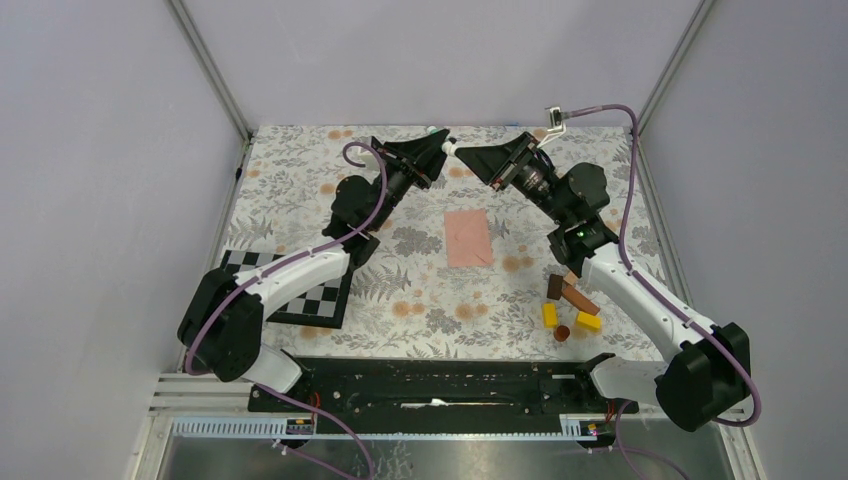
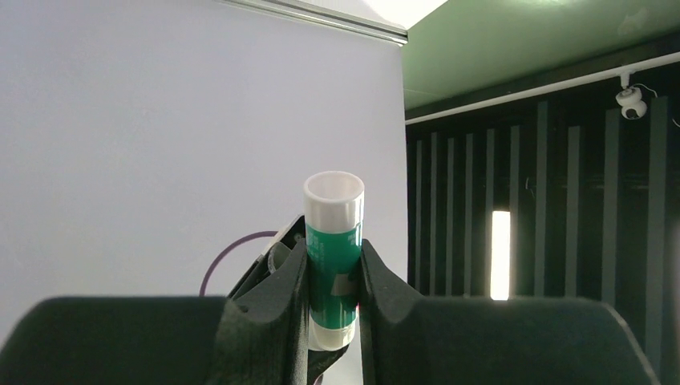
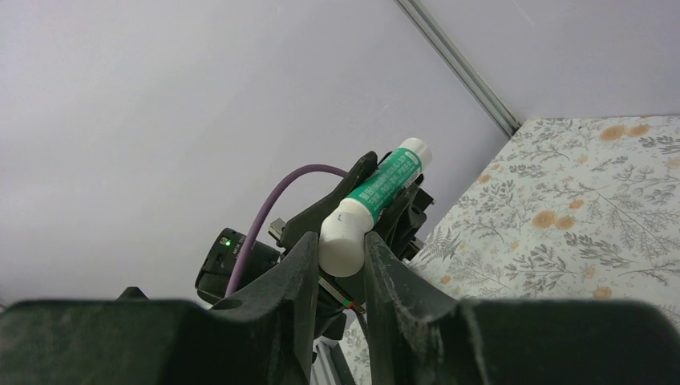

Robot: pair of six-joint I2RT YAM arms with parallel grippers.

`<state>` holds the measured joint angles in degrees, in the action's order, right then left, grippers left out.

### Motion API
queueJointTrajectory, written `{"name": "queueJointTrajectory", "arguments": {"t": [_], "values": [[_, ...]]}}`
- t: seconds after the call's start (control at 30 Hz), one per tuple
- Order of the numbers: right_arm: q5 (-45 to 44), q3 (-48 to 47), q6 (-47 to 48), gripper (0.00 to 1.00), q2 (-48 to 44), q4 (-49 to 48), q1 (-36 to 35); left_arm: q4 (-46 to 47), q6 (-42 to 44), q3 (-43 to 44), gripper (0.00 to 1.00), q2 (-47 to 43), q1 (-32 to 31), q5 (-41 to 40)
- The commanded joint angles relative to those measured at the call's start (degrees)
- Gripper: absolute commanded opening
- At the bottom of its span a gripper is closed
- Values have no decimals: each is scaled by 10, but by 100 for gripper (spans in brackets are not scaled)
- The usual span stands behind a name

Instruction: Place the letter into the envelope and seal it

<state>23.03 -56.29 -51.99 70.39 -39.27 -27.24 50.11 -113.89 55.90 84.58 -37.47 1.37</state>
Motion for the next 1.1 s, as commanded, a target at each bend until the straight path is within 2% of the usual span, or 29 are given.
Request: {"name": "queueJointTrajectory", "arguments": {"t": [0.0, 0.4, 1.07], "values": [[-4, -16, 28, 15, -13, -12, -19, -27, 37, 19, 0, -18, -5, -12], [-35, -26, 77, 15, -24, 32, -39, -124, 101, 37, 0, -38, -7, -38], [-102, -42, 157, 15, -33, 110, -74, -214, 190, 70, 0, -45, -14, -61]]}}
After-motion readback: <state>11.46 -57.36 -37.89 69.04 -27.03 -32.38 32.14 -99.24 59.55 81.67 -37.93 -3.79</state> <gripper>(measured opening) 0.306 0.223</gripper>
